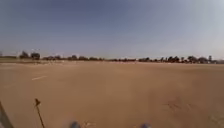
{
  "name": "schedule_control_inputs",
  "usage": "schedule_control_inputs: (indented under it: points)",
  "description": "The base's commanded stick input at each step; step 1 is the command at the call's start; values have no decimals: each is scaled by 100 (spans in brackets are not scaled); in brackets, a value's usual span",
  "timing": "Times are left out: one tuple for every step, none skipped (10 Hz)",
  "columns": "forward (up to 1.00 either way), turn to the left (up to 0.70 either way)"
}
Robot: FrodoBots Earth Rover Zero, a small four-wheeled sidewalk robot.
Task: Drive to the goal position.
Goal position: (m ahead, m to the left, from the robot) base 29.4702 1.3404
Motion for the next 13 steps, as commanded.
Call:
schedule_control_inputs:
  points:
    - [50, 0]
    - [50, 0]
    - [50, 0]
    - [50, 0]
    - [50, 0]
    - [50, 0]
    - [50, 0]
    - [50, 0]
    - [50, 0]
    - [50, 0]
    - [50, 0]
    - [50, 0]
    - [50, 0]
